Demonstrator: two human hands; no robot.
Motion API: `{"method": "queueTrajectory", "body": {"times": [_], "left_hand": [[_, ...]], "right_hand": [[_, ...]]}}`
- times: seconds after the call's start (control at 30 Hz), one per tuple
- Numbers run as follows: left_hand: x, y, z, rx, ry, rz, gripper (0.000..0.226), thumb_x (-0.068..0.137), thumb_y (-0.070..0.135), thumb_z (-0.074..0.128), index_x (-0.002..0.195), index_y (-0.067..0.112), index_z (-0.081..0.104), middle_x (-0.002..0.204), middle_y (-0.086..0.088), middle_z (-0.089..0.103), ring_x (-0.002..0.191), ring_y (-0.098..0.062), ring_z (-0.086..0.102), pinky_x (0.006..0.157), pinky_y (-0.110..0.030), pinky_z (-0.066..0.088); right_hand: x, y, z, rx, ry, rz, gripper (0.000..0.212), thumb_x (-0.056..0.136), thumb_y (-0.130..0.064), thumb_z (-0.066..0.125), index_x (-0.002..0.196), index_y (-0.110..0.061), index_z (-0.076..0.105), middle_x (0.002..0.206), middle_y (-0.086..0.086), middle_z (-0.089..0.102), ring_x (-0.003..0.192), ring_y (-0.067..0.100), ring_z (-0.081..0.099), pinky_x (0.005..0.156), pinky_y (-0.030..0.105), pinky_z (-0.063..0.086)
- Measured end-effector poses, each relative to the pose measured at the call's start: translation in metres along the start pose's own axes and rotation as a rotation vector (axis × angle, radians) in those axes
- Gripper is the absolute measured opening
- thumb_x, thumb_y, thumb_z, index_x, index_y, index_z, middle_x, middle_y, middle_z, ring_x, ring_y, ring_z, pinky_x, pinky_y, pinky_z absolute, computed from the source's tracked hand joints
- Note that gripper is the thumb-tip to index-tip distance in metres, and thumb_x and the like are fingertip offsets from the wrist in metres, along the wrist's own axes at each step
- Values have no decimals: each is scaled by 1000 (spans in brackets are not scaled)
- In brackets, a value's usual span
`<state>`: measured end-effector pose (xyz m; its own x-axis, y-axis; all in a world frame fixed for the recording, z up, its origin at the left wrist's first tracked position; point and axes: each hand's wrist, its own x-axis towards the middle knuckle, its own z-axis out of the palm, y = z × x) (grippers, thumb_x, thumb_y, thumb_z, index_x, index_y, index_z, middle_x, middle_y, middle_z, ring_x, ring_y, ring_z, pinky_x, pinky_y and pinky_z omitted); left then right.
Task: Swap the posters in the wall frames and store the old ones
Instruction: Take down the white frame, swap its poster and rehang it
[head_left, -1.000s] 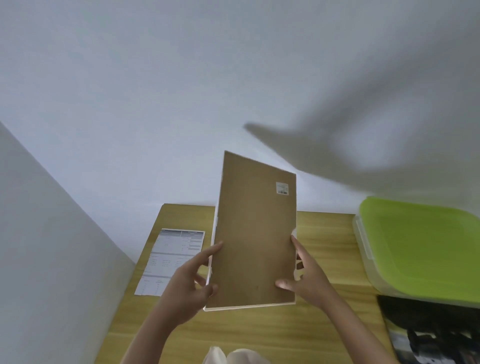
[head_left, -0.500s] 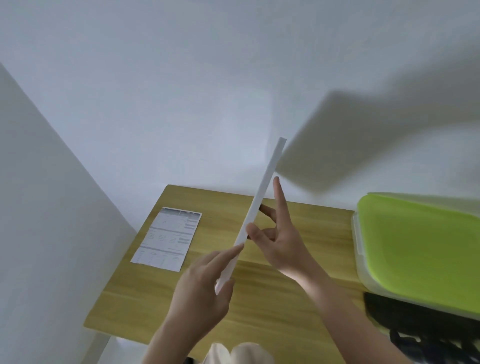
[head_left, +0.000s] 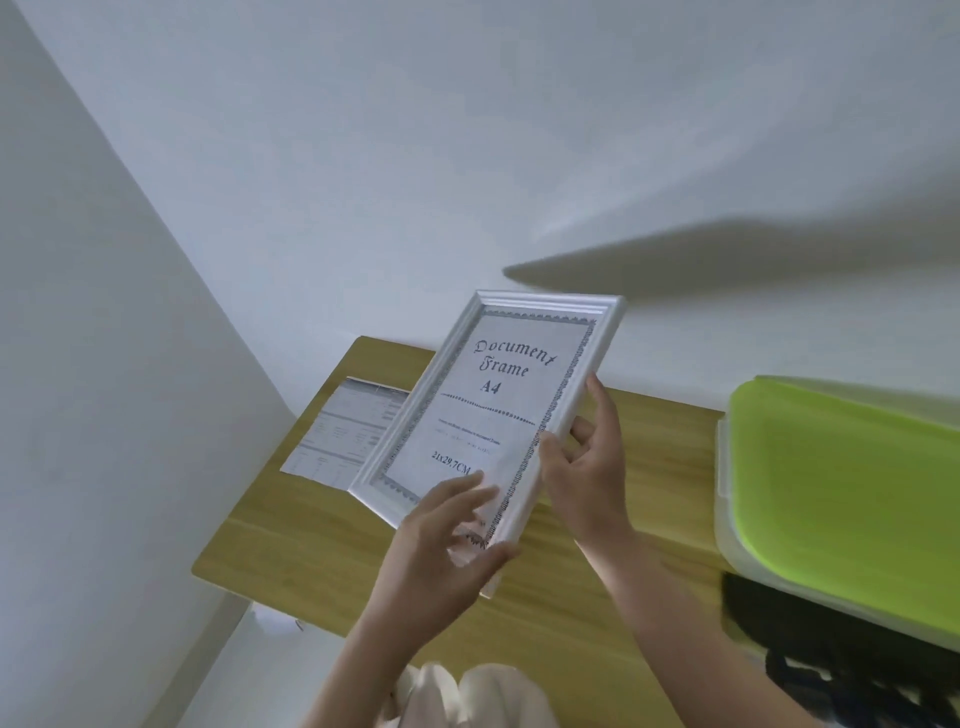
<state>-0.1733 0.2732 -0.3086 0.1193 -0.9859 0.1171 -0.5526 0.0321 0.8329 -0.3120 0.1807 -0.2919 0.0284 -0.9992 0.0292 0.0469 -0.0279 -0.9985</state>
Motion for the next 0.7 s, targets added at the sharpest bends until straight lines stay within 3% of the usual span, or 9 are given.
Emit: {"method": "queueTrajectory", "body": {"times": [0.07,0.13,0.23,0.33,0.47,0.6,0.7], "left_hand": [[1,-8,-6,141,82,-59,56,70,63,54,119,36,58,136,16,45,121,0,42,97,-23,36],[3,-13,-16,269,167,-148,61,72,64,51,125,34,53,143,7,37,127,-9,29,101,-33,28],[8,-16,-31,244,227,-302,50,82,39,65,129,37,48,147,-2,30,134,-25,23,105,-48,27],[13,-20,-40,159,235,-237,48,84,20,65,121,47,51,136,3,44,128,-23,36,104,-45,30],[29,-16,-45,-26,176,-196,54,84,5,62,117,47,53,119,9,54,109,-2,51,91,-27,44],[51,-3,-51,-110,148,-131,52,84,1,63,115,42,59,112,14,62,95,-4,59,77,-26,53],[70,10,-58,-222,132,-83,46,83,0,63,106,40,66,106,6,68,94,-12,65,79,-28,54]], "right_hand": [[-1,-2,-4,40,34,4,60,90,6,48,139,-25,35,108,5,64,87,8,69,67,26,58],[1,-4,-10,61,70,-1,56,90,6,46,138,-22,36,103,9,64,79,9,69,61,23,57],[5,-5,-20,59,130,-35,54,92,4,46,137,-24,40,97,12,63,68,7,64,57,18,51],[10,-8,-26,42,178,-97,53,92,6,44,137,-23,42,90,8,61,59,2,56,52,15,46],[23,-17,-37,18,264,-202,47,93,7,44,132,-18,48,84,11,60,51,2,49,47,15,42],[42,-38,-53,4,342,-297,42,93,7,44,125,-17,54,74,0,59,45,2,45,44,13,39],[57,-58,-66,12,367,-382,42,93,7,45,118,-24,56,68,-13,60,49,1,46,48,12,40]]}}
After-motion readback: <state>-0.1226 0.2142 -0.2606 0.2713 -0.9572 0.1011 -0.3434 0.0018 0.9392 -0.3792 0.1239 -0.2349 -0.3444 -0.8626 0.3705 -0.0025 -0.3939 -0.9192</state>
